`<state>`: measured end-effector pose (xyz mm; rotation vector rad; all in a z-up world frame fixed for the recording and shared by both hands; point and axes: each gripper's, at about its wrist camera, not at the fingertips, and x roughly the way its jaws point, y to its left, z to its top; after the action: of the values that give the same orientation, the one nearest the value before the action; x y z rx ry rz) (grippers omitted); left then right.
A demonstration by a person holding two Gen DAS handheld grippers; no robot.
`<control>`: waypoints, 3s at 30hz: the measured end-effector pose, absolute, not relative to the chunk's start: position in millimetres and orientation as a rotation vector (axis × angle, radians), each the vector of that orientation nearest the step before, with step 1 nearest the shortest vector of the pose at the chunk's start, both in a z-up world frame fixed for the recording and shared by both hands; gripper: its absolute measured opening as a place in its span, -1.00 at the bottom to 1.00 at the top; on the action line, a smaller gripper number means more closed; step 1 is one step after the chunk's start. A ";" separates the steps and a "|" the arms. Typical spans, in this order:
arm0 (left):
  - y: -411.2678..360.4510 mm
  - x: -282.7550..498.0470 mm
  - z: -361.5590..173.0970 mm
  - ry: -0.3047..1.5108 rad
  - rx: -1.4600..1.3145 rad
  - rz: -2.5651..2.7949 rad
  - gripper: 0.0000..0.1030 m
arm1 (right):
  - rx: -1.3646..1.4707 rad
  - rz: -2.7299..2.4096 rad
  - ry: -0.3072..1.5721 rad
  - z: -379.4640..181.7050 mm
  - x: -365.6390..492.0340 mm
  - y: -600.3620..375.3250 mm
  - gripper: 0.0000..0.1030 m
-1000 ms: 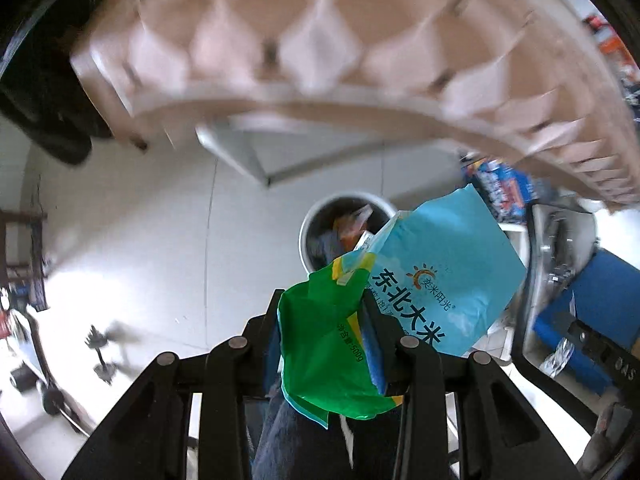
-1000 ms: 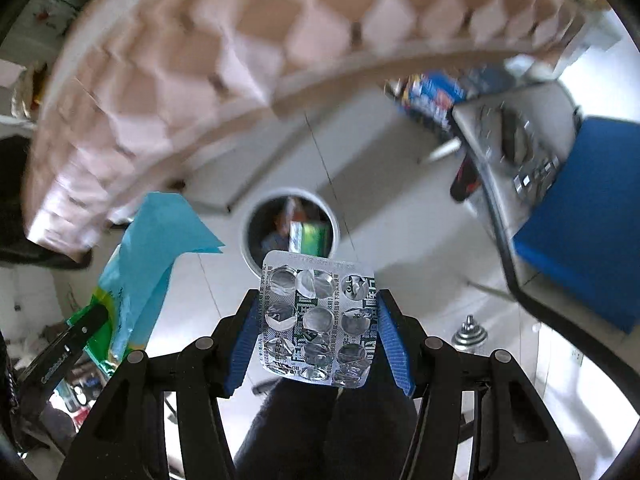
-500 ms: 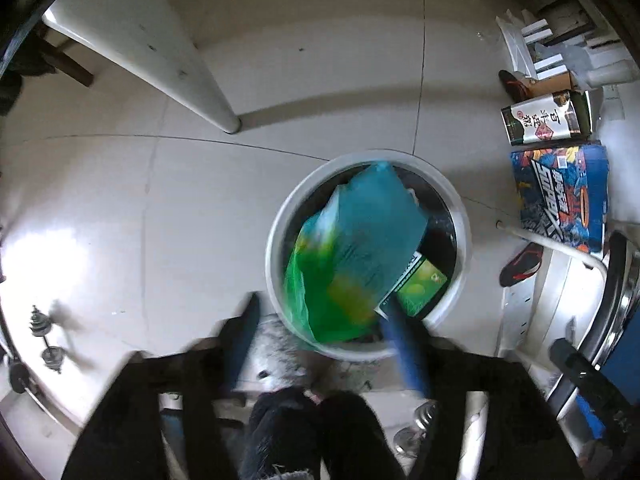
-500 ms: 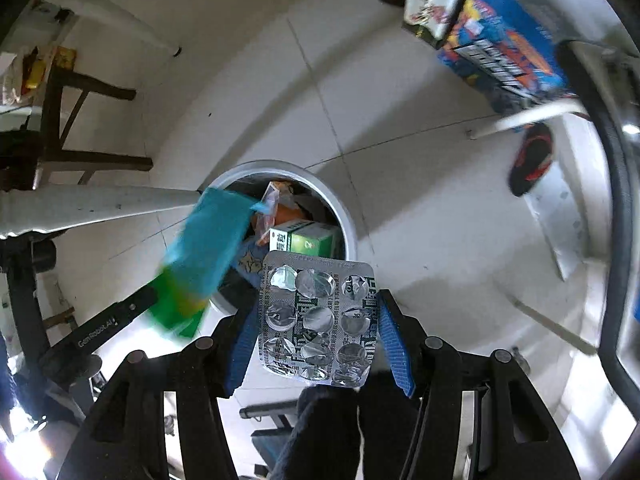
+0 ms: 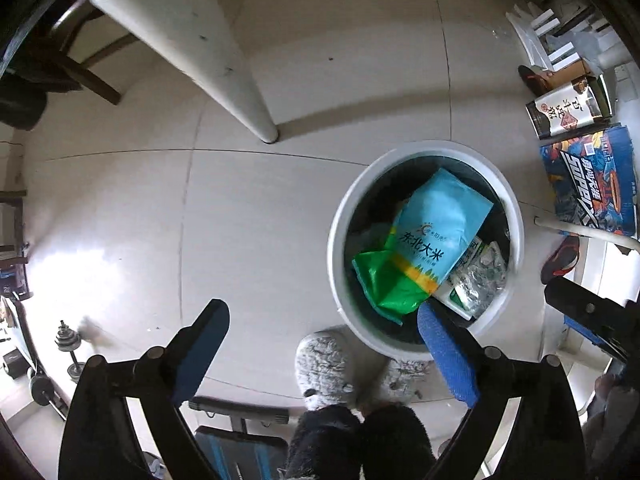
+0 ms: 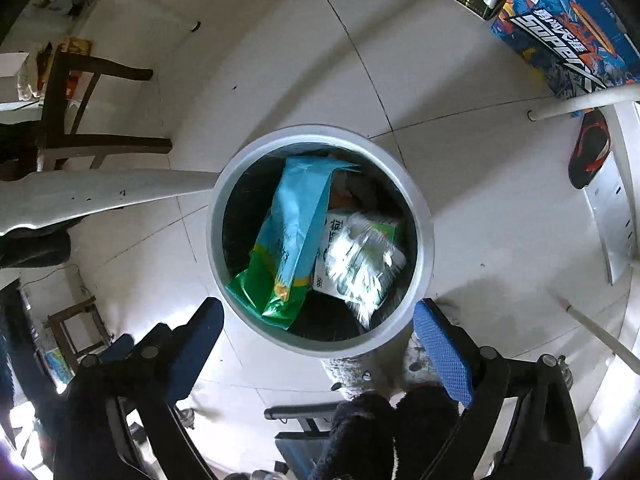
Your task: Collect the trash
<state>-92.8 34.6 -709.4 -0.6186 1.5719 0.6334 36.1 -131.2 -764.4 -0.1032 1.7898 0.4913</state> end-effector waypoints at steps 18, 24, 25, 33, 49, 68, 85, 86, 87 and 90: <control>-22.5 -109.1 -446.0 1.496 -0.479 0.540 0.87 | -0.405 0.576 1.607 -483.1 4.0 -178.8 1.00; -42.2 -113.8 -363.1 1.455 -0.500 0.474 0.87 | -0.330 0.638 1.588 -369.9 -7.1 -201.0 1.00; -46.5 -114.0 -347.1 1.443 -0.506 0.460 0.87 | -0.322 0.646 1.577 -351.9 -7.9 -204.4 1.00; -68.1 -119.7 -245.7 1.339 -0.534 0.368 0.87 | -0.277 0.728 1.508 -229.0 -18.6 -237.9 1.00; -71.1 -151.1 -129.3 1.161 -0.634 0.266 0.87 | -0.169 0.857 1.470 -107.2 -46.1 -269.8 1.00; -70.3 -162.6 -98.8 1.115 -0.653 0.211 0.88 | -0.149 0.926 1.465 -70.7 -50.3 -265.6 1.00; -78.5 -156.3 -98.2 1.111 -0.665 0.196 1.00 | -0.145 0.937 1.478 -69.1 -50.2 -263.8 1.00; -79.8 -155.5 -98.2 1.111 -0.668 0.193 1.00 | -0.143 0.938 1.480 -69.1 -50.0 -263.7 1.00; -78.8 -156.6 -98.4 1.110 -0.671 0.195 1.00 | -0.141 0.936 1.479 -68.8 -49.8 -263.4 1.00; -78.7 -156.6 -97.8 1.108 -0.674 0.193 1.00 | -0.133 0.936 1.482 -68.8 -49.5 -262.7 1.00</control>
<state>-156.6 -78.7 -97.8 -0.6743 1.1081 0.1933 -49.5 -262.7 -68.8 -0.1332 1.4816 0.9356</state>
